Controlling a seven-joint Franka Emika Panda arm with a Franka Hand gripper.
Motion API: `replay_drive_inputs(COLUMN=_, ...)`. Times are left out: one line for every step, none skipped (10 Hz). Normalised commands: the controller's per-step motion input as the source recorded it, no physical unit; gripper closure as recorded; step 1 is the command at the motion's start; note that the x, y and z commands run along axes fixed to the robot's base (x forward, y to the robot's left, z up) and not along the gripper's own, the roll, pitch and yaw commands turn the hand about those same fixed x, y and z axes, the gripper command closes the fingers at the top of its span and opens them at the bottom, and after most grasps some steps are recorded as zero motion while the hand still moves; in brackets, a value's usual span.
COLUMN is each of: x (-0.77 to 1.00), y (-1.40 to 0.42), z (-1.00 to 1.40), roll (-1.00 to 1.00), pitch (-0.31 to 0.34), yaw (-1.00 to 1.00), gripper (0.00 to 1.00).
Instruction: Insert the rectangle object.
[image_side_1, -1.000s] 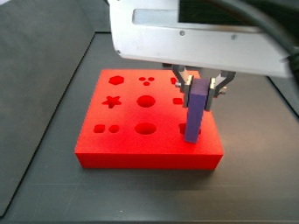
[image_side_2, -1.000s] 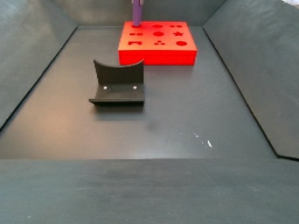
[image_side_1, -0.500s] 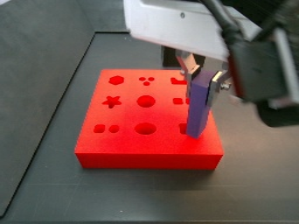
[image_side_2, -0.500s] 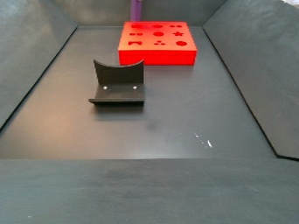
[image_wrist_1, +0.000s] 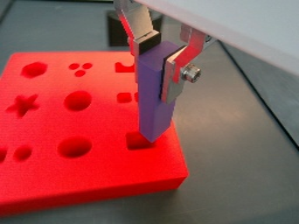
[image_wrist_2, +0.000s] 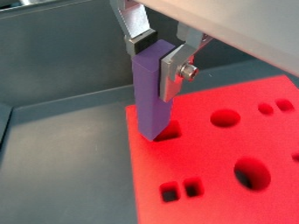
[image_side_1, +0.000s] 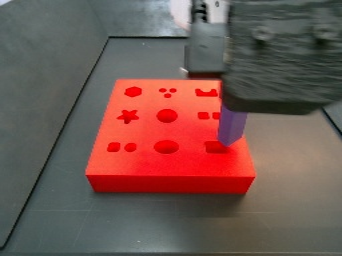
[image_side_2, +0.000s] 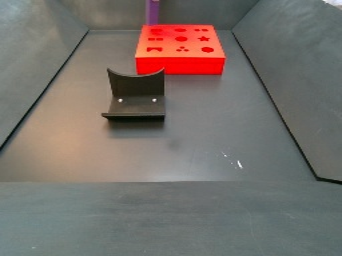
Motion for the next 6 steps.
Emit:
replay_drive_inputs(x=0.00, y=0.04, z=0.16, roll=0.03, pitch=0.287, yaw=-0.76, gripper=1.00)
replay_drive_inputs(x=0.00, y=0.00, z=0.13, roll=0.02, pitch=0.313, yaw=-0.75, gripper=1.00)
replay_drive_inputs(x=0.00, y=0.00, z=0.05, roll=0.00, pitch=0.246, yaw=-0.71, gripper=1.00)
replay_drive_inputs(x=0.00, y=0.00, z=0.00, roll=0.01, pitch=0.136, yaw=-0.82, gripper=1.00)
replay_drive_inputs(x=0.05, y=0.00, z=-0.08, roll=0.01, pitch=0.051, yaw=-0.87, gripper=1.00)
replay_drive_inputs(x=0.01, y=0.00, z=-0.12, roll=0.02, pitch=0.073, yaw=-0.87, gripper=1.00)
